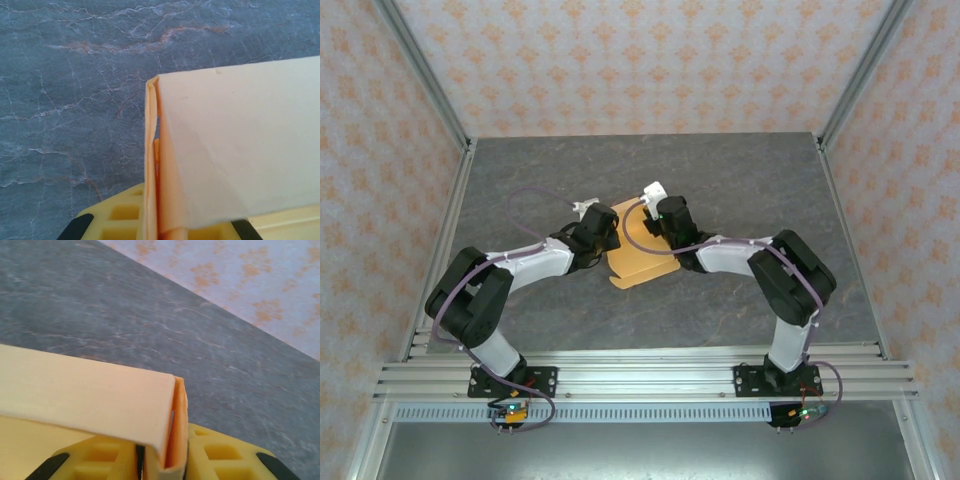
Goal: Fold the paper box
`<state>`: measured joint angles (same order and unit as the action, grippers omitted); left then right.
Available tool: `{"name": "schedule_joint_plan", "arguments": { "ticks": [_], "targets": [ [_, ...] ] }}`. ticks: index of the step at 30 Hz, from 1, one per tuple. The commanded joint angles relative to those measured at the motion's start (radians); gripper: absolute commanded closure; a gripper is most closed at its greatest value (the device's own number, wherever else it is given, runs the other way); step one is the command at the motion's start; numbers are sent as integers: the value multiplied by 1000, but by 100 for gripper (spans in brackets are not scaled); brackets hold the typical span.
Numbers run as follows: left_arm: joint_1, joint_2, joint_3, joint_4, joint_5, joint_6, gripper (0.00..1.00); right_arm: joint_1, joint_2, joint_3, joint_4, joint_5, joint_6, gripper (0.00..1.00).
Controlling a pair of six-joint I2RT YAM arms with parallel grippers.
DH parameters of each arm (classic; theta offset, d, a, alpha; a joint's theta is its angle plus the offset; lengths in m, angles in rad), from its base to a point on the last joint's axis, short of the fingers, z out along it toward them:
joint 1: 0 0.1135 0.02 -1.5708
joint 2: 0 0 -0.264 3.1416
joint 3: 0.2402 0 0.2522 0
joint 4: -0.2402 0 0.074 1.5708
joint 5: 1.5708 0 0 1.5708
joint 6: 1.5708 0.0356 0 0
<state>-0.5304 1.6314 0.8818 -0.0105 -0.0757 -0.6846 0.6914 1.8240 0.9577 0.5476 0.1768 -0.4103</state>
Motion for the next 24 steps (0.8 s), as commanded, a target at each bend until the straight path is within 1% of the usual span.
{"name": "schedule_joint_plan", "arguments": {
  "ticks": [1, 3, 6, 8, 9, 10, 11, 13, 16, 18, 19, 20, 22, 24],
  "targets": [
    [-5, -32, 0, 16, 2, -26, 100, 16, 40, 24, 103, 343, 48, 75],
    [-5, -26, 3, 13, 0, -28, 100, 23, 52, 32, 112, 409, 63, 78],
    [-5, -24, 12, 0, 1, -32, 100, 34, 61, 42, 109, 466, 82, 78],
    [-6, -29, 2, 12, 2, -42, 100, 37, 59, 32, 128, 456, 85, 76],
    [-5, -28, -2, 17, 0, -44, 100, 37, 57, 22, 141, 432, 96, 74],
    [-5, -25, 0, 17, -4, -43, 100, 37, 54, 3, 168, 373, 110, 68],
    [-5, -23, 3, 11, -8, -43, 100, 37, 49, -15, 177, 310, 121, 65],
    [-5, -20, 22, -14, -14, -41, 100, 37, 39, -24, 133, 225, 153, 64],
    [-5, -21, 21, -14, -23, -45, 100, 35, 32, -48, 110, 175, 169, 66],
    [-4, -12, 32, -36, -41, -54, 100, 30, 22, -71, 107, 164, 180, 75],
    [-3, -8, 44, -60, -50, -64, 100, 25, 15, -79, 101, 154, 193, 77],
    [-2, -3, 54, -86, -60, -79, 100, 22, 8, -89, 106, 131, 201, 77],
    [1, -1, 63, -115, -72, -107, 100, 18, -19, -115, 124, 65, 204, 71],
    [1, -1, 59, -116, -76, -123, 100, 16, -59, -134, 129, -6, 205, 59]
  ]
}}
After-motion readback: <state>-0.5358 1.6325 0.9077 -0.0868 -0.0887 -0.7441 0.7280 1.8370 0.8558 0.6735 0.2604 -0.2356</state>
